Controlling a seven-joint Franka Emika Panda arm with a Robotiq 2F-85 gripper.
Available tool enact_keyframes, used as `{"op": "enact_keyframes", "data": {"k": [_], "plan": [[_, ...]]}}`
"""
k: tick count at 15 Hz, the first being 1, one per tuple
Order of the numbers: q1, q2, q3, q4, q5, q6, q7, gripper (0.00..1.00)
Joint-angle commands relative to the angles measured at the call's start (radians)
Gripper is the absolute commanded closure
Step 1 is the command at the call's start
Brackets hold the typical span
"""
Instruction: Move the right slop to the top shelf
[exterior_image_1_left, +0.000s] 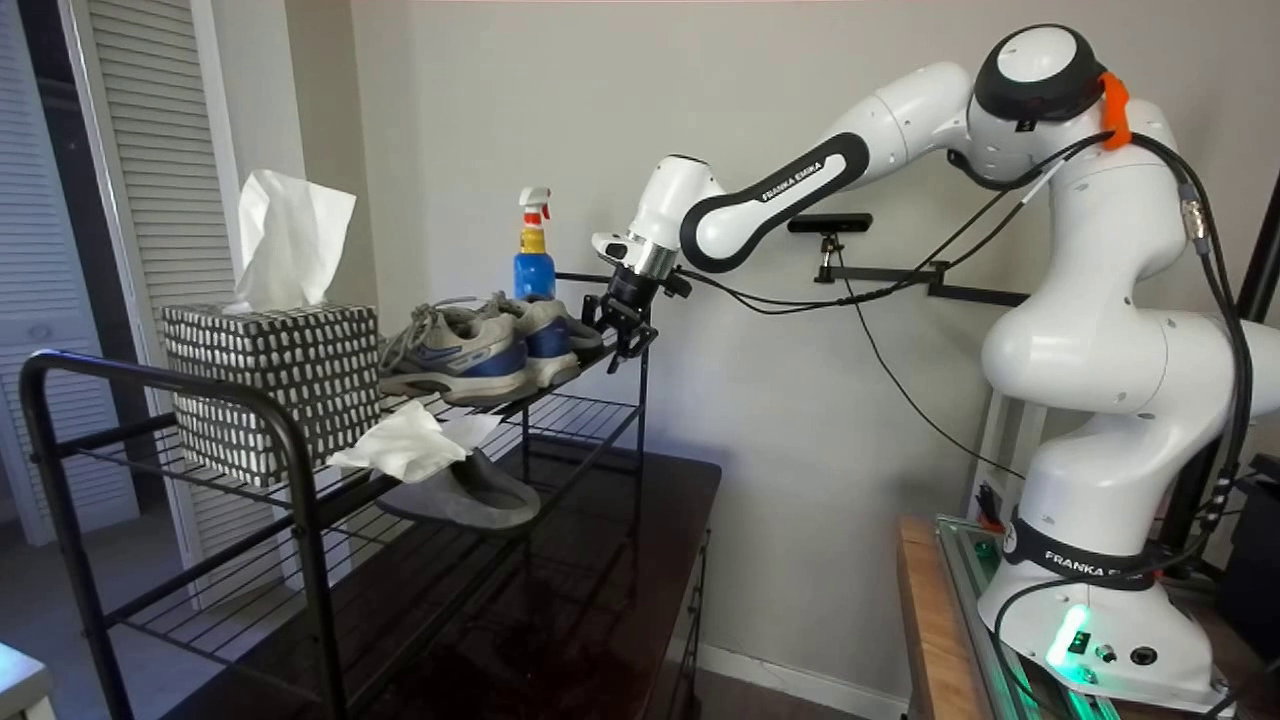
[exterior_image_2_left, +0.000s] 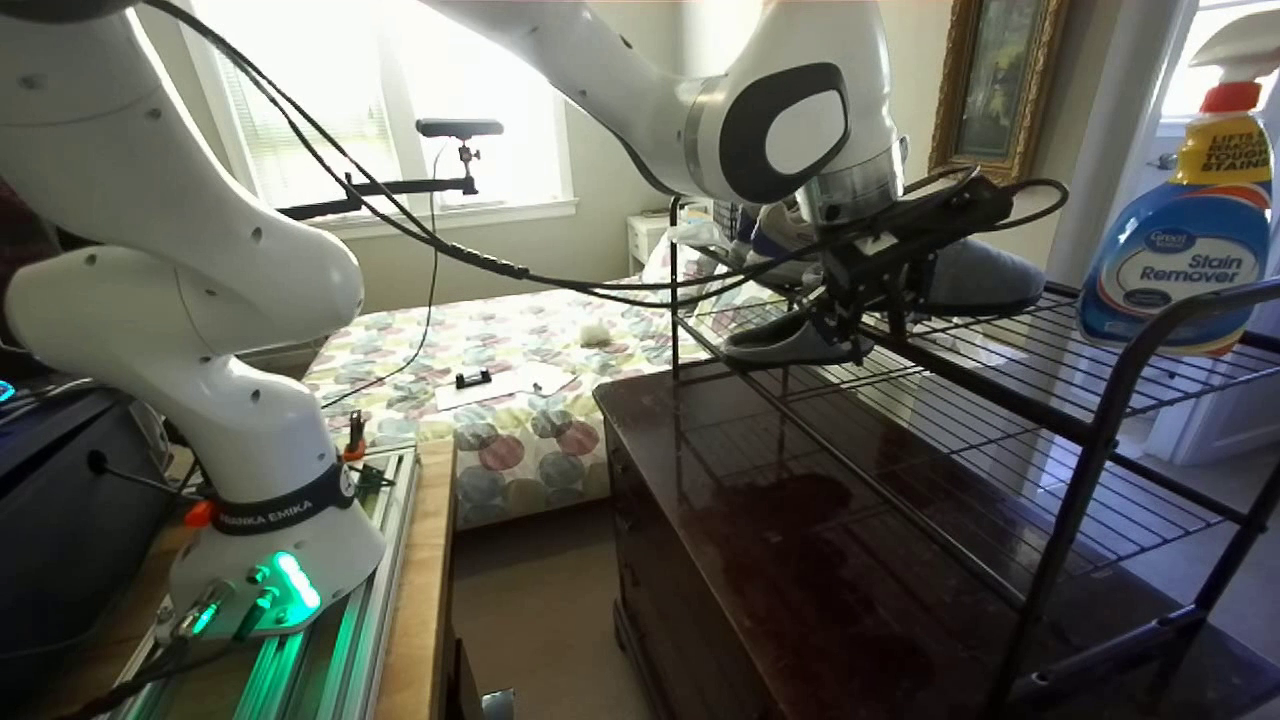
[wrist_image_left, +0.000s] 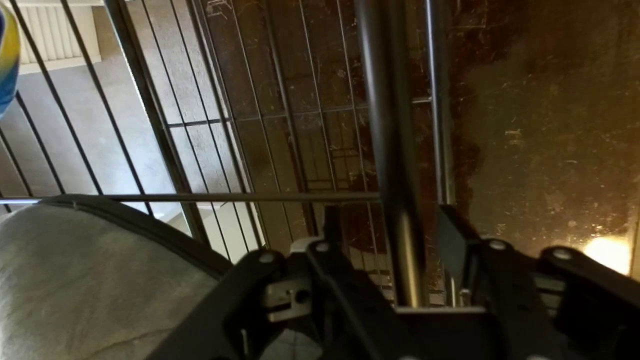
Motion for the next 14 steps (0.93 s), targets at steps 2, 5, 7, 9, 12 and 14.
{"op": "enact_keyframes", "data": {"k": [2, 5, 7, 9, 12, 14], "plan": [[0.123, -0.120, -0.136, 0.012, 0.172, 0.024, -0.094, 0.60], [0.220, -0.174, -0.240, 0.021, 0.254, 0.036, -0.130, 0.64], [0.301, -0.197, -0.323, 0.036, 0.305, 0.040, -0.149, 0.79], [0.392, -0.222, -0.418, 0.043, 0.349, 0.036, -0.165, 0.93], [0.544, -0.239, -0.567, 0.076, 0.417, -0.013, -0.219, 1.00], [0.652, -0.257, -0.679, 0.100, 0.453, -0.033, -0.252, 0.99]]}}
